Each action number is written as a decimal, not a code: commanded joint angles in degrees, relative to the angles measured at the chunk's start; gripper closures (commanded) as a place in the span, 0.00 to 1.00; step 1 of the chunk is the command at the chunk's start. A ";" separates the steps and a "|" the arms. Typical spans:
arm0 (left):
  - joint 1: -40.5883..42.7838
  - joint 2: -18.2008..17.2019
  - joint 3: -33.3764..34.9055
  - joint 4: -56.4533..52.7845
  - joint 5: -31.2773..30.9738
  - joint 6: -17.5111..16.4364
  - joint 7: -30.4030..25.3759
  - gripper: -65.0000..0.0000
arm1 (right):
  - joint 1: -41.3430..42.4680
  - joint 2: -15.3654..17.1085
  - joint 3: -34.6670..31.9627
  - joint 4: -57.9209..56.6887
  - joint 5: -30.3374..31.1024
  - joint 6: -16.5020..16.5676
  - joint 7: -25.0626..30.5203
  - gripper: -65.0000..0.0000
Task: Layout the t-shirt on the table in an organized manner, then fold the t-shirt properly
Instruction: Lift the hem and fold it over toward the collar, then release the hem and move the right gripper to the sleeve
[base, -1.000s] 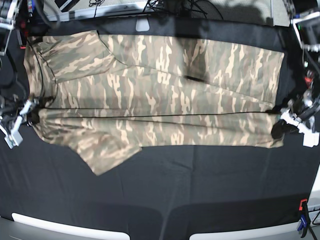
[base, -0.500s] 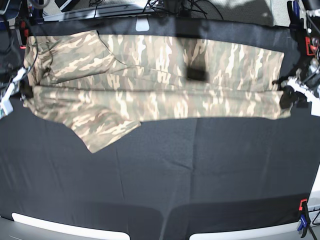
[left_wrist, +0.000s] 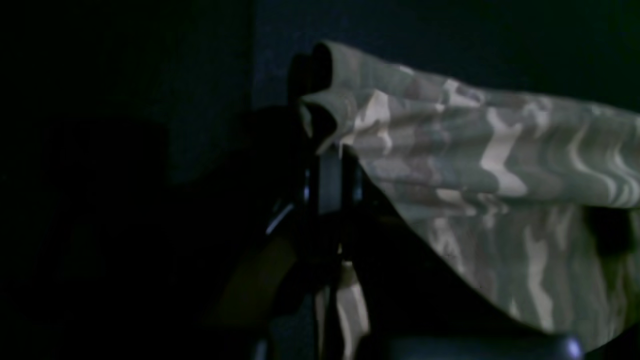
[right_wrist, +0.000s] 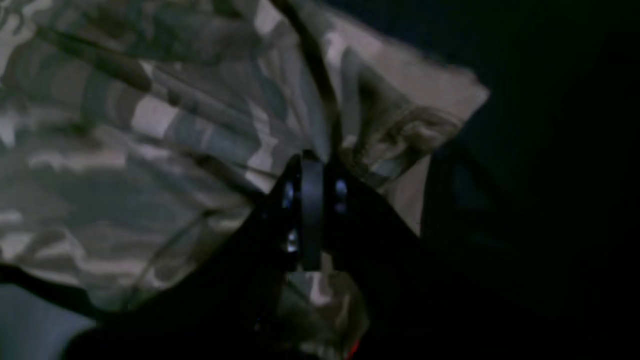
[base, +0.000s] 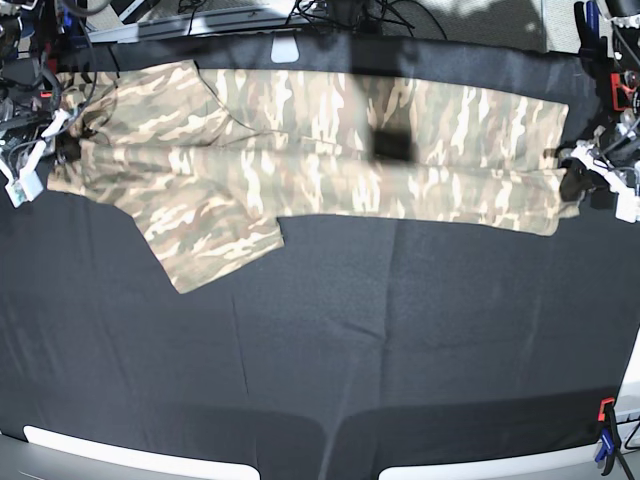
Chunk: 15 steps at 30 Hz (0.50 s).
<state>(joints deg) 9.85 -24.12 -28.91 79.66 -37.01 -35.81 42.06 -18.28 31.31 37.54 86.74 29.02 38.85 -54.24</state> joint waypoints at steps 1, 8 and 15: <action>-0.46 -1.33 -0.74 1.01 0.66 0.66 -1.31 0.88 | 0.17 1.57 0.70 0.90 -0.24 -0.28 -0.52 0.82; -0.57 -2.49 -0.74 1.03 0.92 0.66 -1.66 0.50 | 0.52 3.34 0.70 0.90 5.33 -0.31 -0.55 0.58; -0.63 -3.52 -0.74 4.90 -0.09 0.68 -1.70 0.50 | 8.09 4.07 -2.99 0.81 7.19 -0.61 0.61 0.58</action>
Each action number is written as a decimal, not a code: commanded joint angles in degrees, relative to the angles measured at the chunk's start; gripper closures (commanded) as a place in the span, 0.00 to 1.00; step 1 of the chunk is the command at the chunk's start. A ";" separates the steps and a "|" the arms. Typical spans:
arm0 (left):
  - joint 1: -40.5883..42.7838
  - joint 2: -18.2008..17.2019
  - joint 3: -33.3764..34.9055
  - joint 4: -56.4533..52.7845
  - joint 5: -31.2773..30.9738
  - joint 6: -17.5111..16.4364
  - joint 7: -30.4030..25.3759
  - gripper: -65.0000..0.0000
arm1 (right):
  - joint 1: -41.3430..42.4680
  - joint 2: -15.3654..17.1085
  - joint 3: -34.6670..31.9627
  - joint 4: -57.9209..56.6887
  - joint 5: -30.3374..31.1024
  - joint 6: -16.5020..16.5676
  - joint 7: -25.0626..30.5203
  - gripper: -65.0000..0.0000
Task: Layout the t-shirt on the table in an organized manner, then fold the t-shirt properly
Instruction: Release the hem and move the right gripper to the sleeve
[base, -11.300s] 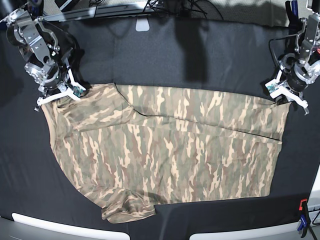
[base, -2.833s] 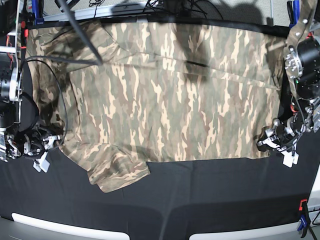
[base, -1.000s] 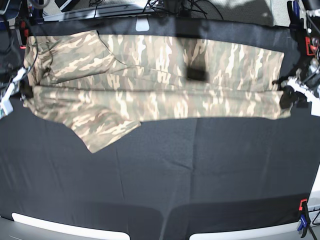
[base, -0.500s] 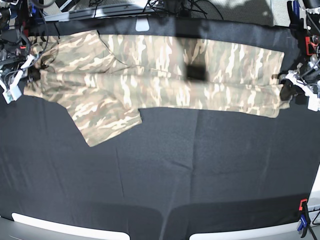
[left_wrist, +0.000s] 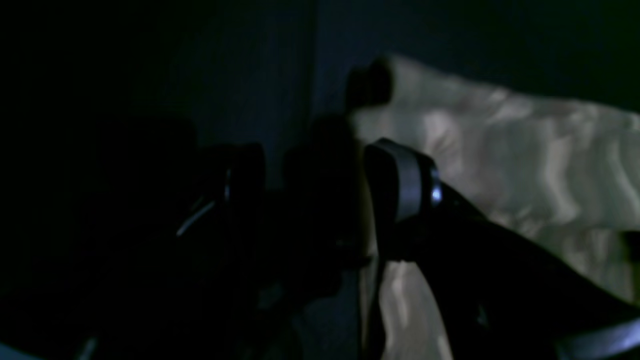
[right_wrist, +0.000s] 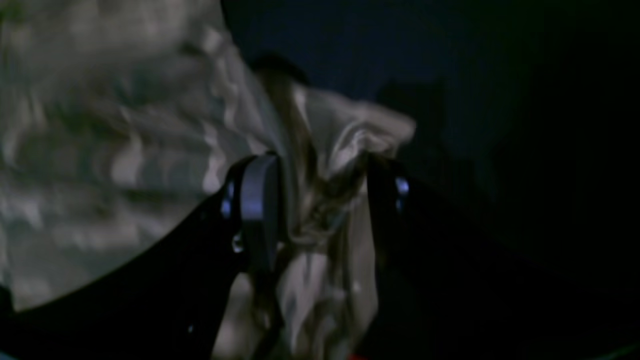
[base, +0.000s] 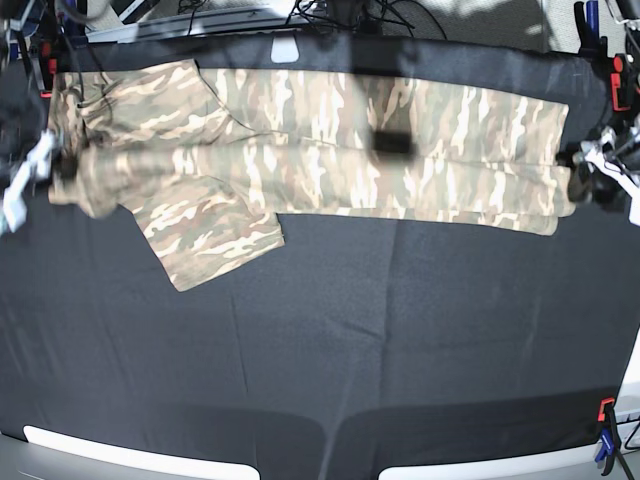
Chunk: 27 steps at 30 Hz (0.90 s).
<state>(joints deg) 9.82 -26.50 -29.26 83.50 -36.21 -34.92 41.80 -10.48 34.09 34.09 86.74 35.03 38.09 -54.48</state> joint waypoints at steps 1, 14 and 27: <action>-0.61 -0.96 -0.39 2.16 -0.90 -0.20 -1.42 0.50 | 1.46 1.31 -1.49 0.72 1.18 -0.68 0.92 0.58; -0.61 5.75 -0.26 14.43 -5.20 -0.24 -1.44 0.50 | 22.34 -2.05 -24.70 -7.78 -6.16 -10.19 0.90 0.58; -0.61 7.58 -0.26 14.43 -5.20 -0.24 -1.49 0.50 | 40.76 -6.01 -31.28 -32.28 -8.31 -10.03 1.90 0.58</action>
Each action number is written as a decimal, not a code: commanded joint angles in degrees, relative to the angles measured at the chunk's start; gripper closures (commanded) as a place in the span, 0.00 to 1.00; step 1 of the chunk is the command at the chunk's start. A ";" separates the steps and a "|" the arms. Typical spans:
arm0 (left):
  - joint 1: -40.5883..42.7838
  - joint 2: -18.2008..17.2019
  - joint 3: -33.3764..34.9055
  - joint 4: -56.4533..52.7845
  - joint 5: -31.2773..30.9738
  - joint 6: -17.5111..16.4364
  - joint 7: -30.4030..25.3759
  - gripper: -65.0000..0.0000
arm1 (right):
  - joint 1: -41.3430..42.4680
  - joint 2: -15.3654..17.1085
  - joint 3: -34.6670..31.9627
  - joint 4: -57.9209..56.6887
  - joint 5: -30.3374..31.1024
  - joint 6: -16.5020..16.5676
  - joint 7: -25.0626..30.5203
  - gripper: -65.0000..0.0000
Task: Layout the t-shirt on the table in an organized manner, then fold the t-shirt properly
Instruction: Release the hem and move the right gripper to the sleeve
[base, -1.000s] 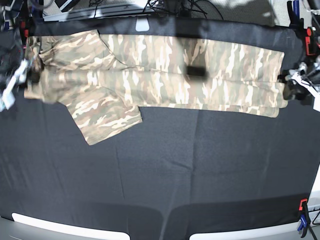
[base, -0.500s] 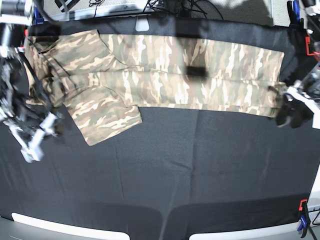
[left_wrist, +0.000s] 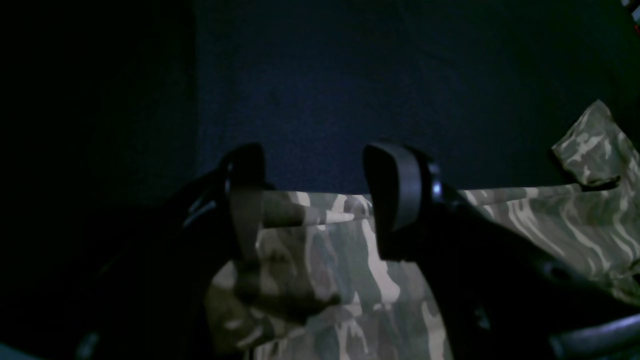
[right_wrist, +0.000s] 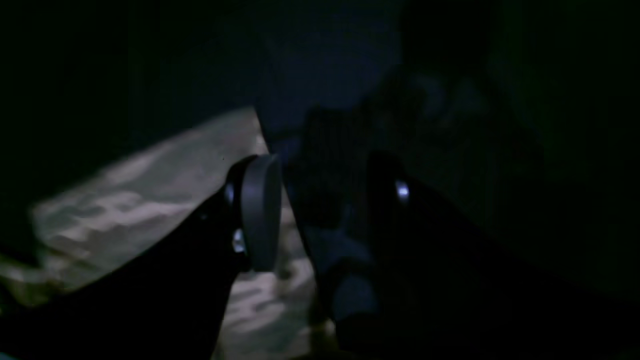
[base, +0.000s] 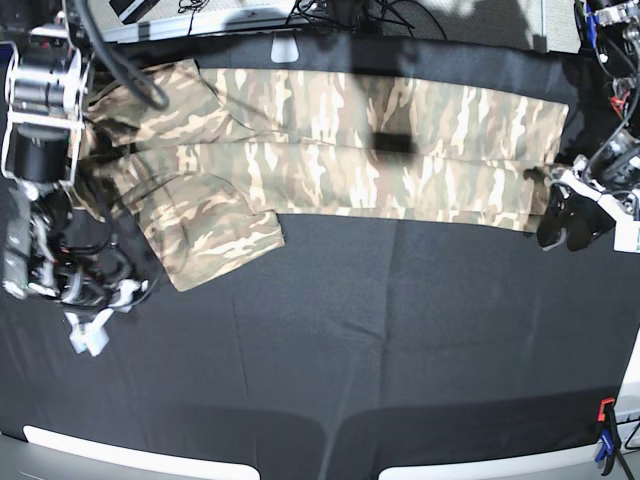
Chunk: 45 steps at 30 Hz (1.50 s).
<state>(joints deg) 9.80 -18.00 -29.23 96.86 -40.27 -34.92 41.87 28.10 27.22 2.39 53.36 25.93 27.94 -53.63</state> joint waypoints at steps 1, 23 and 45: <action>-0.61 -0.90 -0.28 1.07 -1.14 -0.24 -1.55 0.50 | 3.06 0.85 -1.14 -0.37 -0.55 0.11 1.03 0.58; -0.59 -0.90 -0.28 1.07 -1.11 -0.24 -1.53 0.50 | 5.79 0.87 -13.29 -6.88 0.46 1.25 2.99 0.58; -0.57 -0.90 -0.28 1.07 -0.44 -0.22 -1.36 0.50 | 7.89 -3.15 -13.29 -8.39 1.09 1.22 0.57 0.59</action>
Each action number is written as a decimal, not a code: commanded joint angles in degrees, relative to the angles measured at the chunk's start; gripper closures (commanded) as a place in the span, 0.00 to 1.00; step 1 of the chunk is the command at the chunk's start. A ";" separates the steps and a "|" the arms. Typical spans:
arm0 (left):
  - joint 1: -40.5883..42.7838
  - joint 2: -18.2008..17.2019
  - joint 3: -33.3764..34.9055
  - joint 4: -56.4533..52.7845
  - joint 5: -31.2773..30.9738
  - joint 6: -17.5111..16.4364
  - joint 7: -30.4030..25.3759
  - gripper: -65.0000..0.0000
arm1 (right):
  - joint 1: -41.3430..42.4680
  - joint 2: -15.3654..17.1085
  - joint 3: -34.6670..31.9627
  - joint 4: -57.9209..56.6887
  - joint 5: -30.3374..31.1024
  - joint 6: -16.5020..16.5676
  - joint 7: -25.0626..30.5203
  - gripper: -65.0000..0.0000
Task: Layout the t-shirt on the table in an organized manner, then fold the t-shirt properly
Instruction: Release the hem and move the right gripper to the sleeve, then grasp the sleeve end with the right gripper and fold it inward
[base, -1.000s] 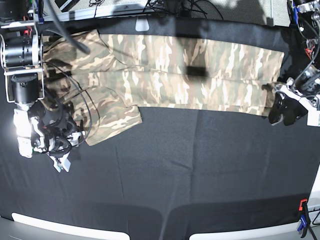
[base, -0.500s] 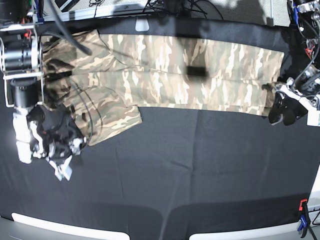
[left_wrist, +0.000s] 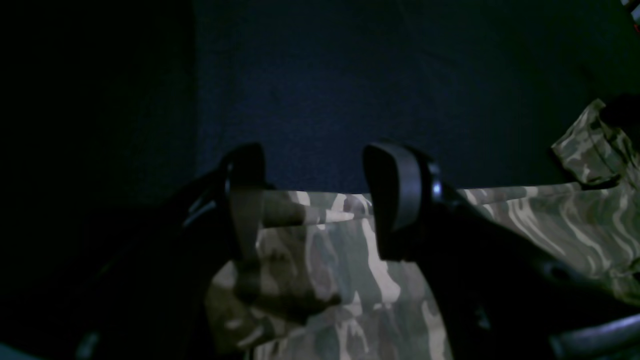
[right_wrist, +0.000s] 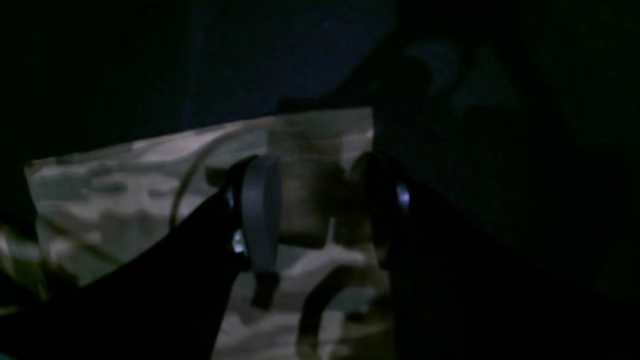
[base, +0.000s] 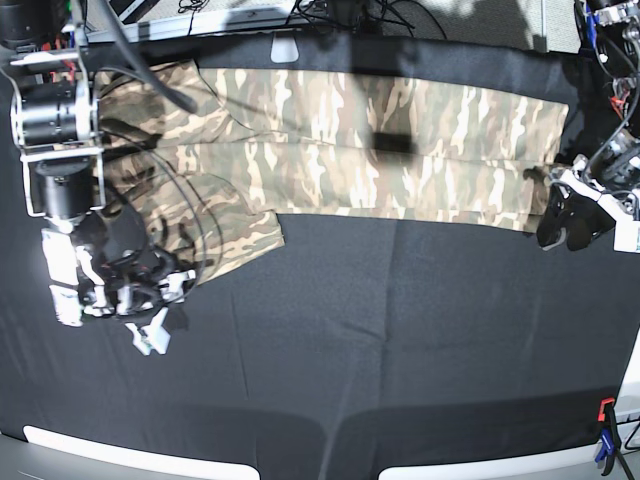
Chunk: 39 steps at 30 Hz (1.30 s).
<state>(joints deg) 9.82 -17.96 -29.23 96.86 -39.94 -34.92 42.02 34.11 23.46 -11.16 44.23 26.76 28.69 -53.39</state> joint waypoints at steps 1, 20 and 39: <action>-0.59 -0.94 -0.31 1.05 -0.26 -0.22 -1.51 0.50 | 1.88 0.31 0.26 0.74 0.20 0.50 -0.09 0.59; -0.57 -0.94 -0.28 1.05 1.36 -0.20 -1.70 0.50 | 1.22 0.61 0.26 3.30 -13.09 6.03 1.60 1.00; -0.48 -0.94 -0.31 1.05 1.36 -0.20 -1.66 0.50 | -32.48 8.90 2.05 60.43 -13.33 -4.74 -1.70 1.00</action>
<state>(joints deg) 9.98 -17.93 -29.28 96.86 -37.41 -34.92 42.00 0.43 31.55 -9.69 103.90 13.41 24.12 -55.79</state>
